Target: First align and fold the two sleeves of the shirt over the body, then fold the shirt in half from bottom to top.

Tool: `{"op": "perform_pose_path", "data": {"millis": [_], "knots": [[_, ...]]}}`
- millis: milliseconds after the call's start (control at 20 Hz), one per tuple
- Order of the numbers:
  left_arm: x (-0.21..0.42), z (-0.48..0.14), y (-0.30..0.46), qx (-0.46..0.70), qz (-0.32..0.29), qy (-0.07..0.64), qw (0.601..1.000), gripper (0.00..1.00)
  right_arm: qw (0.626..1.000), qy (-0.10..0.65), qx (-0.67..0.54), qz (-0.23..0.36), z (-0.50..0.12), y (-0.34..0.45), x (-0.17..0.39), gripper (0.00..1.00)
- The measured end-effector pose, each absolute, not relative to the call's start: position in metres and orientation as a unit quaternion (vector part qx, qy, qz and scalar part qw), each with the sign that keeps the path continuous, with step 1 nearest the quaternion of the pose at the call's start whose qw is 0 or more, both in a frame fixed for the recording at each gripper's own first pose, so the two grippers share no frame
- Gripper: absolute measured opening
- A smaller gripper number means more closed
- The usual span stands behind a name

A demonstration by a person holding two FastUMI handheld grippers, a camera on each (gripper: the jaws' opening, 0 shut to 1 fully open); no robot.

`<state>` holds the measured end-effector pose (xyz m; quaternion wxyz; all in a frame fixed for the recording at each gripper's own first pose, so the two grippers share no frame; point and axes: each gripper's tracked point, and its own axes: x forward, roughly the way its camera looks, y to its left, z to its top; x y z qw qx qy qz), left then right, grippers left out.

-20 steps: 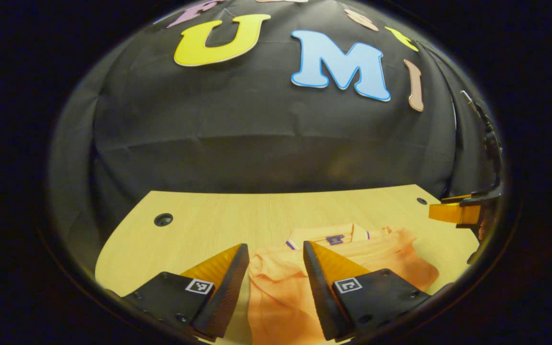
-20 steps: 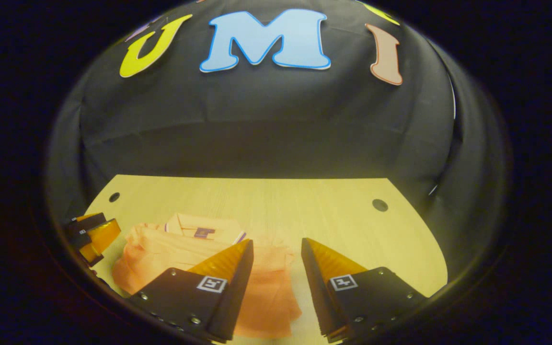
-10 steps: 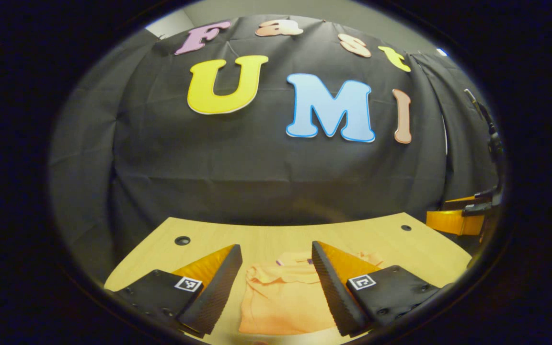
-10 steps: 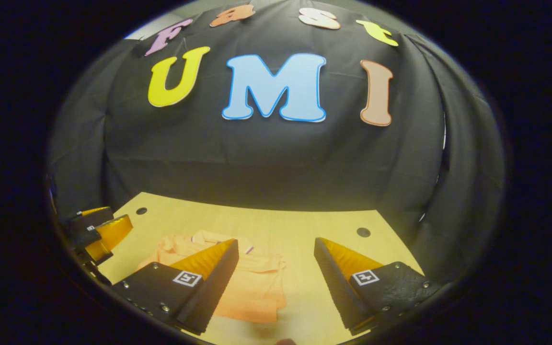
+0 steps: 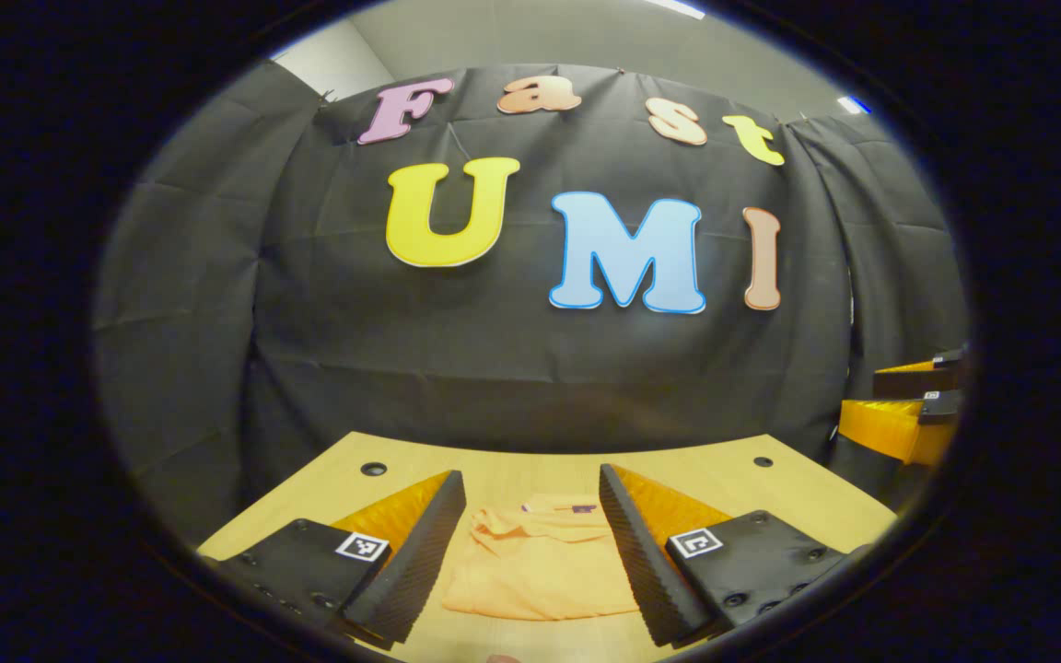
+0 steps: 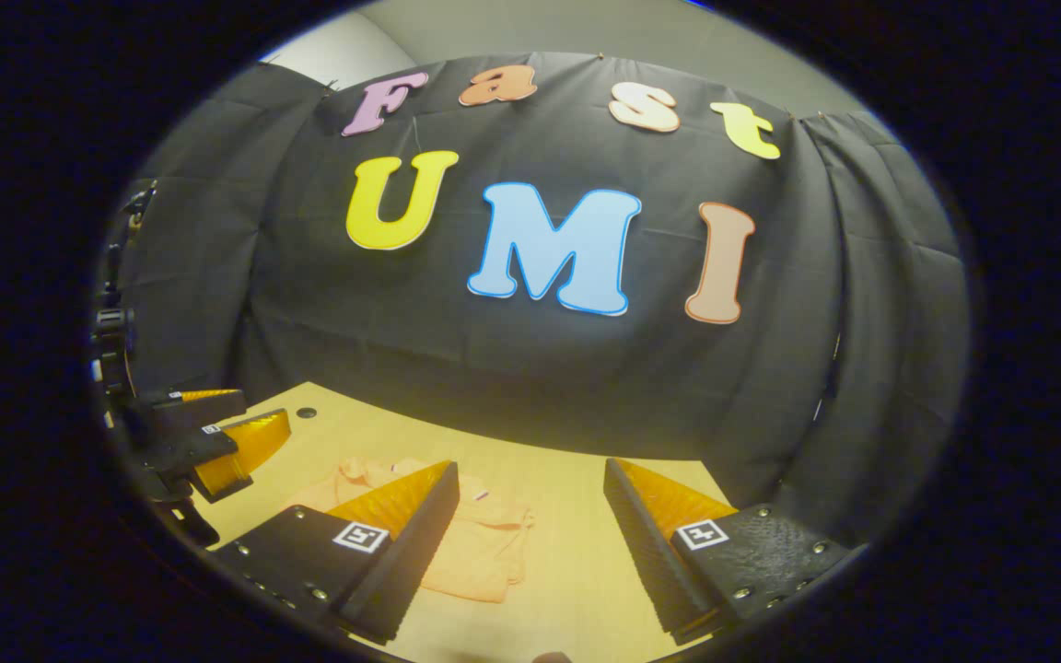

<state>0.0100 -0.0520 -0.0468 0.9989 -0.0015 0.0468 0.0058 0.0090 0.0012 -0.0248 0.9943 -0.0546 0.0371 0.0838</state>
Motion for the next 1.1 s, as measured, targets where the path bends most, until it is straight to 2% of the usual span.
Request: {"op": "perform_pose_path", "data": {"millis": [450,1100], "knots": [[-0.037,0.006,-0.055,0.029,0.008,-0.006,1.0,0.94,0.996,0.006,-0.052,0.073,-0.002,0.006,-0.027,0.98],[-0.055,-0.001,-0.051,0.035,-0.009,0.006,0.999,0.94,0.999,0.014,-0.008,0.031,-0.007,-0.012,-0.055,0.98]]}}
